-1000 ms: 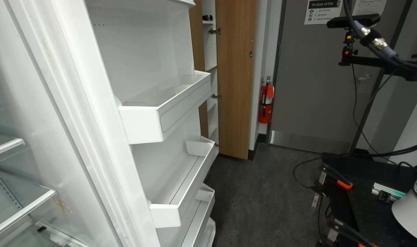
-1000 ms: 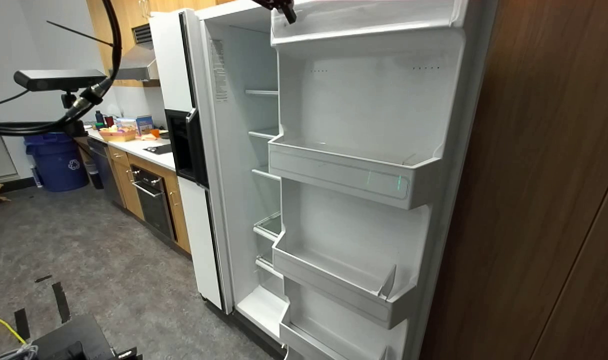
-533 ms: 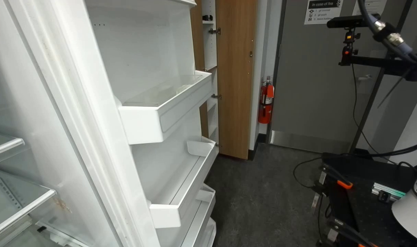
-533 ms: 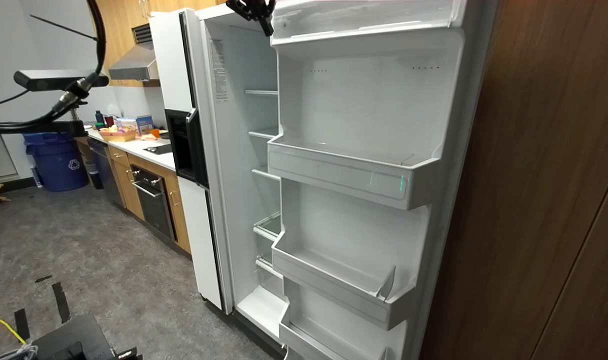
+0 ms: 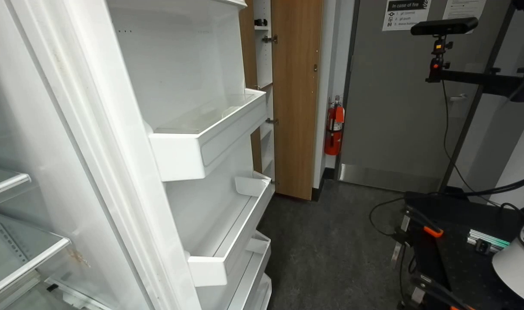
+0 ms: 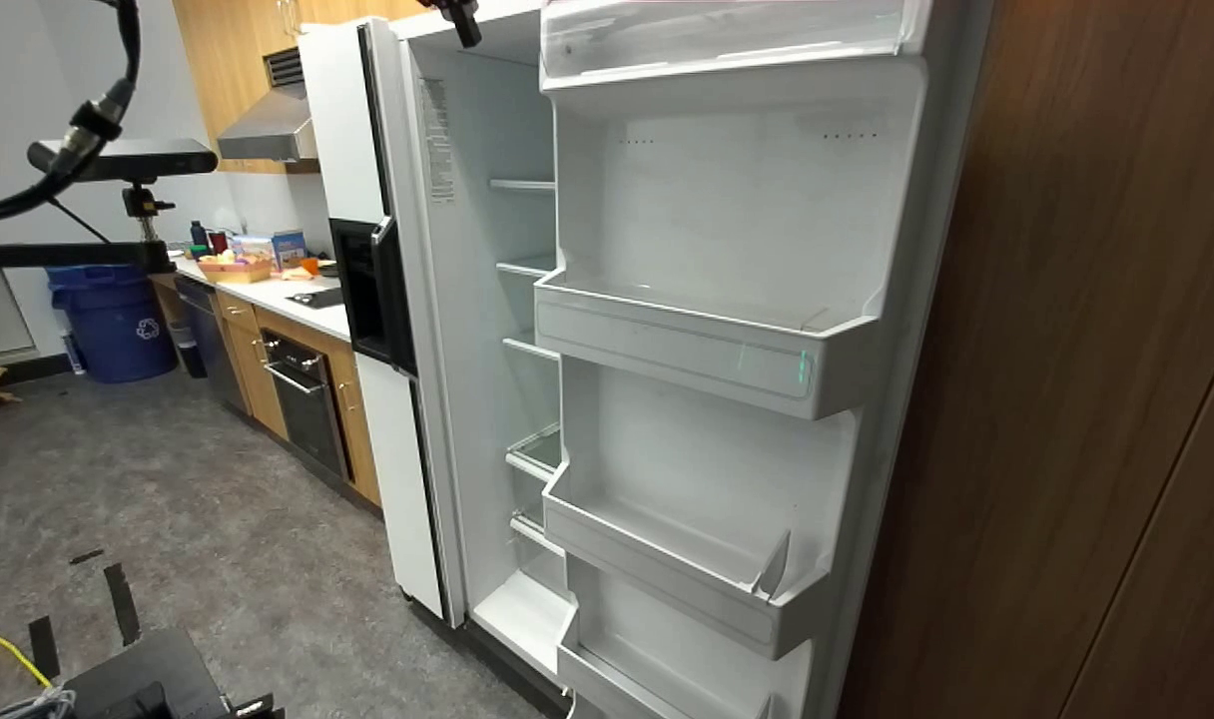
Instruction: Close the lid of the first top shelf
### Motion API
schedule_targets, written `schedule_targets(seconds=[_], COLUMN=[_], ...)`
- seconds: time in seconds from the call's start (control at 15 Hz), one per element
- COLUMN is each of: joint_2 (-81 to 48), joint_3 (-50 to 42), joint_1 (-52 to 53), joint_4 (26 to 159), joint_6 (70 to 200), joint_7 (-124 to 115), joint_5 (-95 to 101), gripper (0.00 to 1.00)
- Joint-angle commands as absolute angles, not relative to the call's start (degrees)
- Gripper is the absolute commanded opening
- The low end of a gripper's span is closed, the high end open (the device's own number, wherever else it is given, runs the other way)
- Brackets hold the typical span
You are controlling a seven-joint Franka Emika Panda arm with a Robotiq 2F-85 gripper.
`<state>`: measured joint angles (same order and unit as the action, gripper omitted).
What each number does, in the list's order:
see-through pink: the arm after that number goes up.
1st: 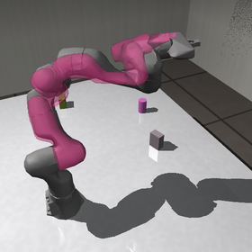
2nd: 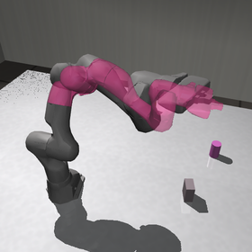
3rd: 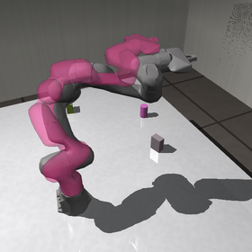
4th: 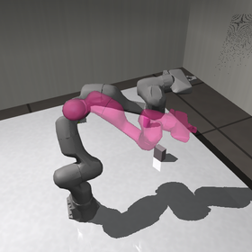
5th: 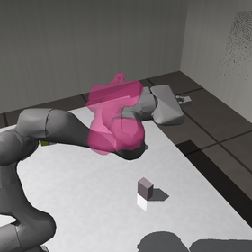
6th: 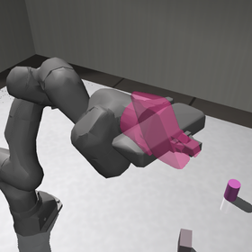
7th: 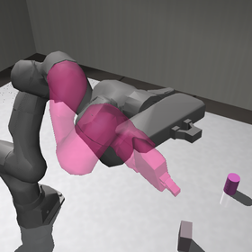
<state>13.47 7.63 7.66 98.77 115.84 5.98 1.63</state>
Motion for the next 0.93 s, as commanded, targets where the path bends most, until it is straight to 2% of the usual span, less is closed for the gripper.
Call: schedule_targets(seconds=[0.0, 0.8, 0.87], joint_2=[16.51, 23.65, 21.19], joint_3=[7.6, 7.15, 7.72], joint_1=[8.03, 8.11, 7.82], joint_4=[99.72, 104.16, 102.1], joint_6=[112.94, 111.19, 111.78], joint_7=[5.77, 5.19, 5.53], joint_5=[0.51, -0.05, 1.56], gripper=[0.0, 0.0, 0.01])
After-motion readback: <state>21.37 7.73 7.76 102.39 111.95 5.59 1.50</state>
